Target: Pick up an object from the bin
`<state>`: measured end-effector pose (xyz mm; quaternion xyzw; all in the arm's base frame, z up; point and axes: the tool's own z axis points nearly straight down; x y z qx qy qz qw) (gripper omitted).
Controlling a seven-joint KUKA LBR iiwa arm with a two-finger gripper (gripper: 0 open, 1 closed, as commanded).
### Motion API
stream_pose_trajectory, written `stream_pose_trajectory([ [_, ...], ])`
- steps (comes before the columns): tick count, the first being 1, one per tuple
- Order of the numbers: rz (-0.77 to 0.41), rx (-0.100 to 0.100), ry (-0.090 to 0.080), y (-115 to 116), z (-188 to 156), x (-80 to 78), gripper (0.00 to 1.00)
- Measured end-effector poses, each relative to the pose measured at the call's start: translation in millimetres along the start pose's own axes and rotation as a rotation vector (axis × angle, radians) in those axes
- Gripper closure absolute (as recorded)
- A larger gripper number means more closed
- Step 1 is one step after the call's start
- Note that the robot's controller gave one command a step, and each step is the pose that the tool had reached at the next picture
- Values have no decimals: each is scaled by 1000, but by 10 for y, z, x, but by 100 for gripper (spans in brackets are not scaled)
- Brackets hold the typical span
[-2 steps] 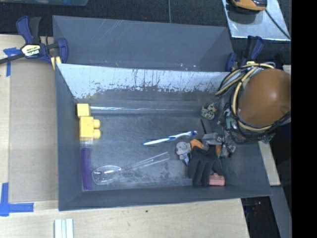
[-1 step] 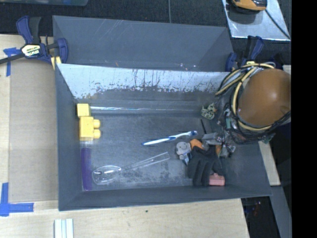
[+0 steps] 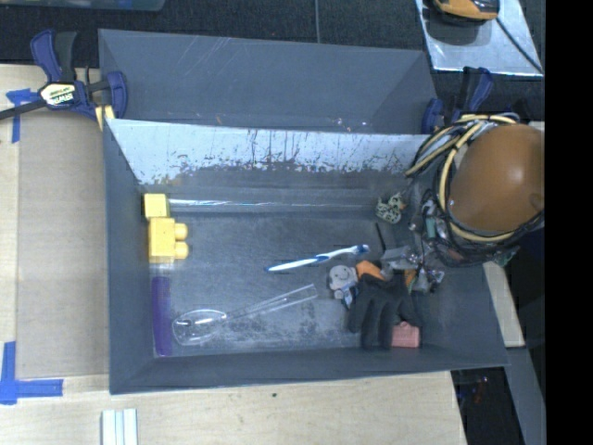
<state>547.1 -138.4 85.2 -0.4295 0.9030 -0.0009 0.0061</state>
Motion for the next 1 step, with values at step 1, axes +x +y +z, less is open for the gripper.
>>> stream_pose_trajectory([
  [1, 2, 7, -5, -16, -145, -11, 100],
])
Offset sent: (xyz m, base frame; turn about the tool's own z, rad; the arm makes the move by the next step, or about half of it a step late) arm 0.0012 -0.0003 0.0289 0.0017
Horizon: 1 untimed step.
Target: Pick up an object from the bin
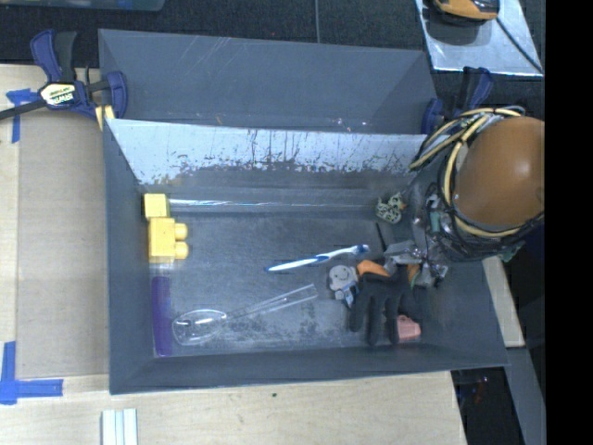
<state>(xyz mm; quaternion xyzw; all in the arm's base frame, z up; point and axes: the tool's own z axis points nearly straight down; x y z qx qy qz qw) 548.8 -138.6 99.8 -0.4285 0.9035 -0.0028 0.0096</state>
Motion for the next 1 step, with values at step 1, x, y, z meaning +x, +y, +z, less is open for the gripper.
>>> stream_pose_trajectory([
  [1, 2, 0, -1, 1, -73, -2, 100],
])
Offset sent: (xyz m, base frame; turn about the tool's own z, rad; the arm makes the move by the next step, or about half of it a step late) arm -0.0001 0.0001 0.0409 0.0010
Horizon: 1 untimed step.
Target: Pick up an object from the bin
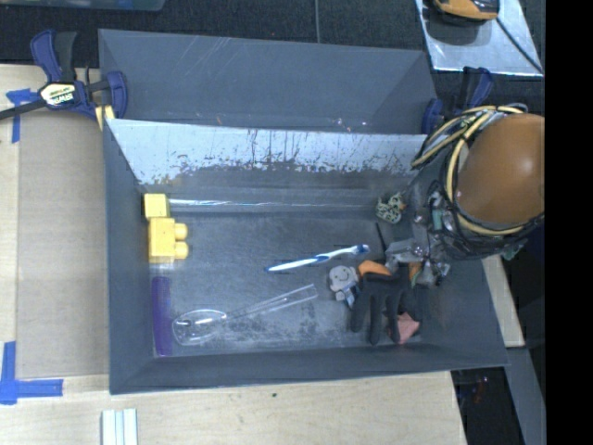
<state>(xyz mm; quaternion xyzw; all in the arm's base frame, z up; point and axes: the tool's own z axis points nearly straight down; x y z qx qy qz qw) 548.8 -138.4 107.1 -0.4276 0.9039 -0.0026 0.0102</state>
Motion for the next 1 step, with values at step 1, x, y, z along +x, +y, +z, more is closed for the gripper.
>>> stream_pose_trajectory([
  [1, 1, 0, -1, -1, -232, -5, 100],
])
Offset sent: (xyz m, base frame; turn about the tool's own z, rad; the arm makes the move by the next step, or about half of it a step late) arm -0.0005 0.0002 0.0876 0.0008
